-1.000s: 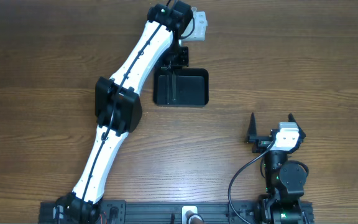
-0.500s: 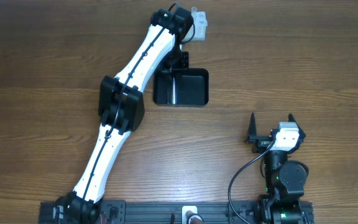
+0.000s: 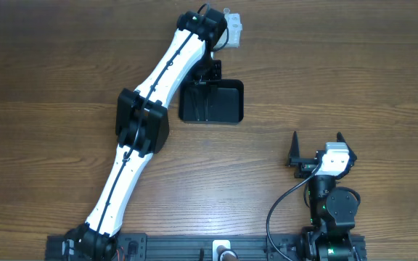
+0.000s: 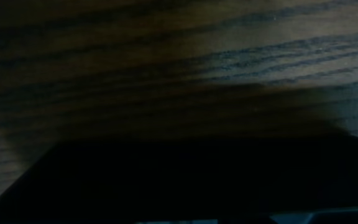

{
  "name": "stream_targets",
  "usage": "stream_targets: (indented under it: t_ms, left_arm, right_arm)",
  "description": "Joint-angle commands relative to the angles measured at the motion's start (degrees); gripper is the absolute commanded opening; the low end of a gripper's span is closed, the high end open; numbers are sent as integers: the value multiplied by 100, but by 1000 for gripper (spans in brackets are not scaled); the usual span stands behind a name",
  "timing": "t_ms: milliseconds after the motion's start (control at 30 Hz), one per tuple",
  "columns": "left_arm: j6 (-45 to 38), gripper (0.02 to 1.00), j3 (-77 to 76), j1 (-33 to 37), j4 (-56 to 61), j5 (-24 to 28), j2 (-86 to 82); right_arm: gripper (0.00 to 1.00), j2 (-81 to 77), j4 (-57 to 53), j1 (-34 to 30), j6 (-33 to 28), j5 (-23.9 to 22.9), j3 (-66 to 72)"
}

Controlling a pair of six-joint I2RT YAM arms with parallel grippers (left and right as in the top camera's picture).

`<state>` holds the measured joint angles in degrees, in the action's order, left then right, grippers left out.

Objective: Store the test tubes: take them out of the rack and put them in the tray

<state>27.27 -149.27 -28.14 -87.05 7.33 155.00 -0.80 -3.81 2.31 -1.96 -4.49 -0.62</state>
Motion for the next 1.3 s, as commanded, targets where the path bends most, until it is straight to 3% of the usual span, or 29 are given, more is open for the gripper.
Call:
stream_targets:
  t_ms: [33, 433, 533, 667, 1100, 1300]
  left_arm:
    - [0, 411, -302, -63, -184, 59, 46]
    - [0, 581, -1598, -142, -748, 20, -442]
    - [2, 665, -1729, -142, -702, -190, -621]
    - [2, 704, -1735, -144, -444, -584, -890]
    - [9, 730, -1731, -109, 127, -1733, -1716]
    - [22, 730, -1128, -87, 511, -1926, -2203]
  right_arm:
    - [993, 52, -24, 35, 20, 33, 31]
    - [991, 52, -24, 35, 20, 33, 31]
    - [991, 52, -24, 35, 20, 31, 31]
    - [991, 52, -24, 35, 20, 33, 31]
    - [991, 52, -24, 35, 20, 33, 31]
    - [993, 52, -24, 35, 20, 31, 31]
